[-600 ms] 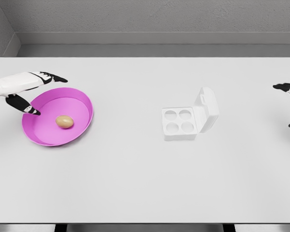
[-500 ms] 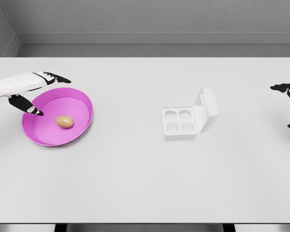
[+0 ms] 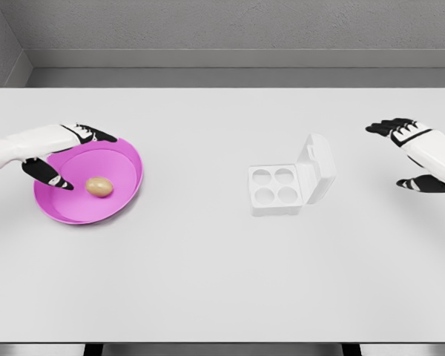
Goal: Pack egg into the box and close the box lid
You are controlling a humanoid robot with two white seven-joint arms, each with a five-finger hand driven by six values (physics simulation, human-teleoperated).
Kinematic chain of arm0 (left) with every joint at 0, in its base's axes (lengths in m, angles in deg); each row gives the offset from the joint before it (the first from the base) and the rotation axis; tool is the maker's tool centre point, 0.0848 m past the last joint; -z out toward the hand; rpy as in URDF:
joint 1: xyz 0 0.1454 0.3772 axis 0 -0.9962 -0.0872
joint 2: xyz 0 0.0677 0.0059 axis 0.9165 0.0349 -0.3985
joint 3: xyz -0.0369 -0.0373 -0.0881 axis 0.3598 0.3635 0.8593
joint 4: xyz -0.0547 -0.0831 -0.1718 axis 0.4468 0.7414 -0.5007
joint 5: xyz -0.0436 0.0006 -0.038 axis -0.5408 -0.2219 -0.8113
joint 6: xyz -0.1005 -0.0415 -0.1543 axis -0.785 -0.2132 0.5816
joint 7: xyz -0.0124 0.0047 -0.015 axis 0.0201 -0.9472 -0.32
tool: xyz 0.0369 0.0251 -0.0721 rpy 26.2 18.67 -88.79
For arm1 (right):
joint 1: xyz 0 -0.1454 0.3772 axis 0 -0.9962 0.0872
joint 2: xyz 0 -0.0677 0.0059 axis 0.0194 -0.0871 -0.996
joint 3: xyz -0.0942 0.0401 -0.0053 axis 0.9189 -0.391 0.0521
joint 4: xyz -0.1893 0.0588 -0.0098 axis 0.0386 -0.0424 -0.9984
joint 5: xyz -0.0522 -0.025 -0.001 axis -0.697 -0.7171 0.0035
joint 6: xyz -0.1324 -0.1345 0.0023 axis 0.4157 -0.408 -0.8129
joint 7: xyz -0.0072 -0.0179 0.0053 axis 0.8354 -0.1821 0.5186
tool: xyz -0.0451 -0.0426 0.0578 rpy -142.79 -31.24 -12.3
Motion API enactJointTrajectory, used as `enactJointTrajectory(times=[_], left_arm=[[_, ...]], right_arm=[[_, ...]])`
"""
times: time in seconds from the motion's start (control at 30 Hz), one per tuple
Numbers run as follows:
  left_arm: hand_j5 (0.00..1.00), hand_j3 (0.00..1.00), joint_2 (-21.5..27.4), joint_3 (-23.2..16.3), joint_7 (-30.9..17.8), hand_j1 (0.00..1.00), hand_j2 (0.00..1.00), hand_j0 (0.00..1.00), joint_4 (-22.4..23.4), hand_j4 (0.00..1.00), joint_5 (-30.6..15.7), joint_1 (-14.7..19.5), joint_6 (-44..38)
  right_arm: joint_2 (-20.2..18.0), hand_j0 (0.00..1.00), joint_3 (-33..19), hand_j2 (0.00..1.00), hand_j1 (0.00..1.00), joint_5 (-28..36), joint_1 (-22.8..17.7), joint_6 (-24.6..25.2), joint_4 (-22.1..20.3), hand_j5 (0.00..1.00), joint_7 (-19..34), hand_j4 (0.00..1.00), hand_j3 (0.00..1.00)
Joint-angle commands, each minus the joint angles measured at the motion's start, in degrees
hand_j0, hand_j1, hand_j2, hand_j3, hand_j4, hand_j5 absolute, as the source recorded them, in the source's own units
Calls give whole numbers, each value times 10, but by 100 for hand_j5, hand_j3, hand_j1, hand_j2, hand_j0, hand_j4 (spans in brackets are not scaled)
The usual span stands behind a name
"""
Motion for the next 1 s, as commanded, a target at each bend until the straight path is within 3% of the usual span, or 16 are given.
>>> enactJointTrajectory(times=[0.0,0.13,0.6,0.63,0.7,0.73,0.97], left_arm=[[100,100,0,0,0,100,100,100,-1,100,-4,0,-1],[100,100,0,-19,-1,100,100,100,-1,100,-4,2,-1],[100,100,-4,-22,2,100,100,100,-16,100,38,33,-1],[100,100,-4,-39,2,100,100,100,-17,100,38,44,-1],[100,100,-4,-126,6,100,100,100,-19,100,37,117,-1],[100,100,-4,-138,7,100,100,100,-20,100,37,128,-1],[100,100,-5,-147,7,100,100,100,-16,100,30,128,-1]], right_arm=[[3,100,6,100,100,-6,0,1,-1,100,0,100,100],[4,100,24,100,100,-7,1,1,0,100,2,100,100],[3,100,29,100,100,-6,-1,1,6,100,4,100,100],[2,100,29,100,100,-6,-1,1,7,100,4,100,100],[2,100,29,100,100,-6,0,1,12,100,4,100,100],[2,100,29,100,100,-6,0,1,12,100,4,100,100],[2,100,30,100,100,-7,1,1,20,100,4,100,100]])
